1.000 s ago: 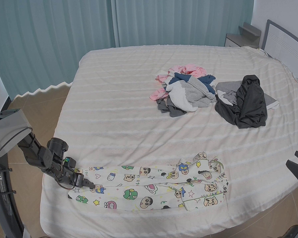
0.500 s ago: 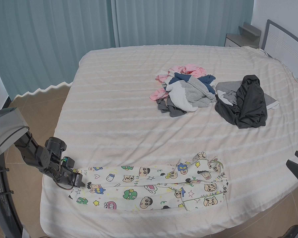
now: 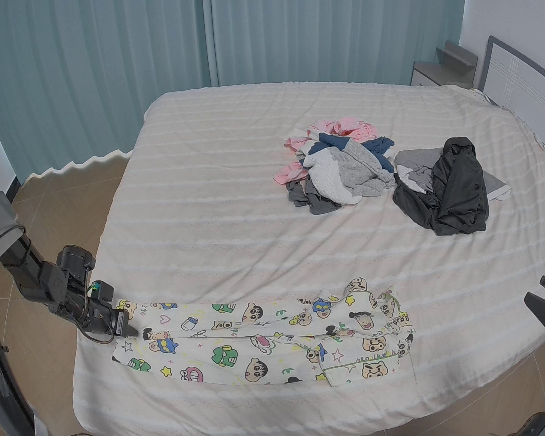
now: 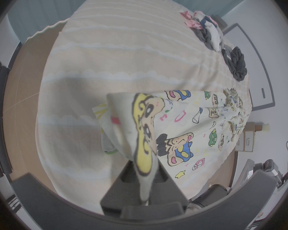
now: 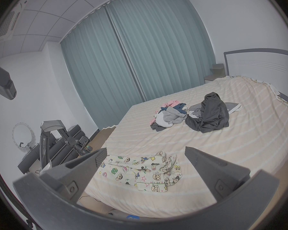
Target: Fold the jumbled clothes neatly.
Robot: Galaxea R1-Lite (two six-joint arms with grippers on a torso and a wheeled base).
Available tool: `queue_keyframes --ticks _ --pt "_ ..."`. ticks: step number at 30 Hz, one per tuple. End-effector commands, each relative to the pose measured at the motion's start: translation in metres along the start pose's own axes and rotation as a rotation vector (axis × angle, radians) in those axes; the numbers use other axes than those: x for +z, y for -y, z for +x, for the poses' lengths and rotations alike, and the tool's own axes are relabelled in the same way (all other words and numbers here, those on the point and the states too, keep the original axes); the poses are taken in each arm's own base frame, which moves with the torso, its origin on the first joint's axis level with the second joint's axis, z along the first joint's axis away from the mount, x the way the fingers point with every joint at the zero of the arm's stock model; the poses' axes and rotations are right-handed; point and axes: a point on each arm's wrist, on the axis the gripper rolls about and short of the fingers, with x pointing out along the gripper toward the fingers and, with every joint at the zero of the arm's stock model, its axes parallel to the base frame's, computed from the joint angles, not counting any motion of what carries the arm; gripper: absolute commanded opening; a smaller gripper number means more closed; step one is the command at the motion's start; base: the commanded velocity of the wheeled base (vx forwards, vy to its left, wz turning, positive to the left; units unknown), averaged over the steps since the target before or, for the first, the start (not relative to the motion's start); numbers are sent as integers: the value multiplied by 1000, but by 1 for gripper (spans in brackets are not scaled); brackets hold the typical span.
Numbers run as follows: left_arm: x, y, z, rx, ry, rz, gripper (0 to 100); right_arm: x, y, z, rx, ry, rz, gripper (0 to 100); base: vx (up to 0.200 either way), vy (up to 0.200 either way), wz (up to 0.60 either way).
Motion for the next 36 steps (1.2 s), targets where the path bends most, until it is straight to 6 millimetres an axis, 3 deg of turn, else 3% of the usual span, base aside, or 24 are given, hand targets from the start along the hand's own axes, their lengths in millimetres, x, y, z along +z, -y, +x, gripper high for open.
queue_keyframes --ticks 1,13,25,32,36 --pt "0 -7 -17 -3 50 -24 0 0 0 0 2 3 -1 100 0 0 0" --pt "-15 -60 -48 -24 146 -196 0 0 0 -1 2 3 -1 100 0 0 0" --pt "-38 -142 -91 -12 336 -409 0 0 0 -1 1 2 0 100 0 0 0" --pt "-40 -162 -113 -12 417 -472 0 1 -1 -2 6 12 -2 100 0 0 0" --pt "-36 -147 -125 -55 421 -501 0 1 -1 -3 6 13 -2 100 0 0 0"
